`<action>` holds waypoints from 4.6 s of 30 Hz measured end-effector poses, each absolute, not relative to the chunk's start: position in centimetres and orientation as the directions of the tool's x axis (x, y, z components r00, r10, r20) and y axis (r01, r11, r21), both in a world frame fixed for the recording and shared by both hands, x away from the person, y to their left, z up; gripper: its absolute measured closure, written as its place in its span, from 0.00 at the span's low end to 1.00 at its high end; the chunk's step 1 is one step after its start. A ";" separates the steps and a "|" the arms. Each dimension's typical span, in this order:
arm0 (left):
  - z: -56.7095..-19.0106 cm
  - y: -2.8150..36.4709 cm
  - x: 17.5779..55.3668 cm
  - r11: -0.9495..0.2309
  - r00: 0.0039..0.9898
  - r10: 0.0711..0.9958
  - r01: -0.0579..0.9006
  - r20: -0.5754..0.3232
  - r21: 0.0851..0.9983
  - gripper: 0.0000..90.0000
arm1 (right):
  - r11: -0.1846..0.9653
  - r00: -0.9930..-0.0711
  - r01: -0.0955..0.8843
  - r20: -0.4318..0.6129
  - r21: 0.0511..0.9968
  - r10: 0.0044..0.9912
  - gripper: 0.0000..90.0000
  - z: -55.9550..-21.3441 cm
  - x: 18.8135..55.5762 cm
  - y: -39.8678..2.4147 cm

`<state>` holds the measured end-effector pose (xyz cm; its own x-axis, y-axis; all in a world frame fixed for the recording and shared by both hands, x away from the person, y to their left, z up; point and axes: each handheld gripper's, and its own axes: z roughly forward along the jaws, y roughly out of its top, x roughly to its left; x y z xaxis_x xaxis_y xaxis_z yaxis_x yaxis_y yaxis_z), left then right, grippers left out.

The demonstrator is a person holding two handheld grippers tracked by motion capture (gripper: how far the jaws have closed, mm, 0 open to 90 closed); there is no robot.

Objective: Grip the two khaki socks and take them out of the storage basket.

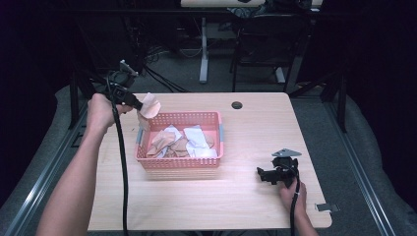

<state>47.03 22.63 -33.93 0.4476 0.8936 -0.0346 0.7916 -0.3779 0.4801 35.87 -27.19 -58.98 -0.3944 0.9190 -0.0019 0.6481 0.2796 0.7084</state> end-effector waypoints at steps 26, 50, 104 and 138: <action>-34.4 31.2 45.8 -0.195 0.252 0.966 0.857 -0.057 0.478 0.95 | 0.279 -0.394 0.647 -0.002 0.709 0.919 0.00 -59.0 35.9 -27.2; -40.8 34.1 45.9 -0.110 0.149 0.986 0.913 -0.070 0.393 0.95 | 0.281 -0.395 0.647 -0.003 0.709 0.919 0.00 -59.0 35.9 -27.2; -43.4 32.2 45.3 -0.162 0.205 0.977 0.897 -0.064 0.412 0.18 | 0.274 -0.393 0.646 0.002 0.712 0.920 0.00 -59.0 35.9 -27.1; -43.6 22.3 47.5 -0.375 0.423 0.906 0.837 -0.035 0.397 0.02 | 0.274 -0.393 0.646 0.002 0.712 0.920 0.00 -59.0 35.9 -27.1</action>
<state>47.47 22.32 -43.60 0.4225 0.9057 -0.0345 0.8373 -0.3755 0.3974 35.88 -27.15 -59.00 -0.3930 0.9195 0.0023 0.6458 0.2743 0.7125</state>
